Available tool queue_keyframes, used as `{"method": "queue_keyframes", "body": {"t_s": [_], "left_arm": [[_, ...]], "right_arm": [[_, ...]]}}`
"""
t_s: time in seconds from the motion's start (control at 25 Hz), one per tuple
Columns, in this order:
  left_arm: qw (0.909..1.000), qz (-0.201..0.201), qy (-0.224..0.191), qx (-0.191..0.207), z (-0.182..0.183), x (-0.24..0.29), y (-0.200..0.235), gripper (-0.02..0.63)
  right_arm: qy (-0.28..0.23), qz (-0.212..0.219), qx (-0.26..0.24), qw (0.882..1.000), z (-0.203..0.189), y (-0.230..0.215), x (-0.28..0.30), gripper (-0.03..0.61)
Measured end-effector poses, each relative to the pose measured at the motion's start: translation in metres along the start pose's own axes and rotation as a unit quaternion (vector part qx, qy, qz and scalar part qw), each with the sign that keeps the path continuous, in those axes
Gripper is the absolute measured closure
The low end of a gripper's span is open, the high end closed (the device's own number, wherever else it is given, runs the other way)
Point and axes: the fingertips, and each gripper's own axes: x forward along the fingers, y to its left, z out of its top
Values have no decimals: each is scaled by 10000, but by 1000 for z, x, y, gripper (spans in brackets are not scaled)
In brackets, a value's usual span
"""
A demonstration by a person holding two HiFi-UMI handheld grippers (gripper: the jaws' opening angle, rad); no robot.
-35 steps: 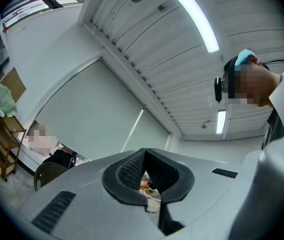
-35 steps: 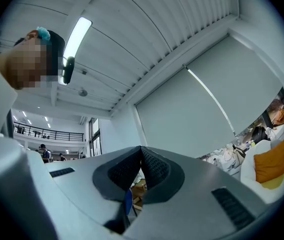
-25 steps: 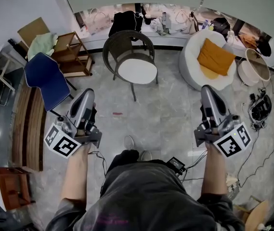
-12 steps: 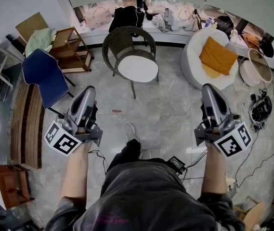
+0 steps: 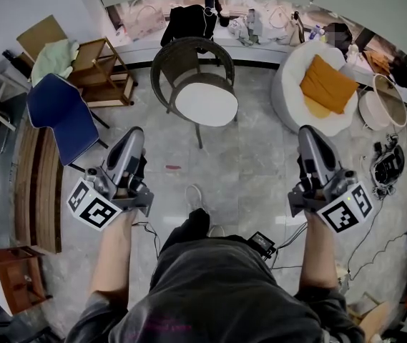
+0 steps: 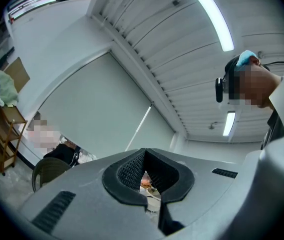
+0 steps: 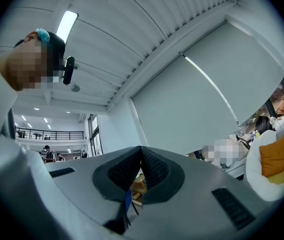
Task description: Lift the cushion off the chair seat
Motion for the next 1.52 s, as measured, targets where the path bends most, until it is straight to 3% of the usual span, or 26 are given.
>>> {"method": "queue_keyframes", "body": {"t_s": [0.64,1.08,1.52], "left_arm": [[9986,33,264,-447,-8,68,134,604],[9974,102,439,-567,7,92,228,604],[9963,90,566,-646,1,113,262,604]], "right_arm": [[436,-313,133,9985,-49,-61,123,568],[613,-411,254,9970,-83,-76,215,568],[731,-558,270,9954,-94,-96,245,568]]}}
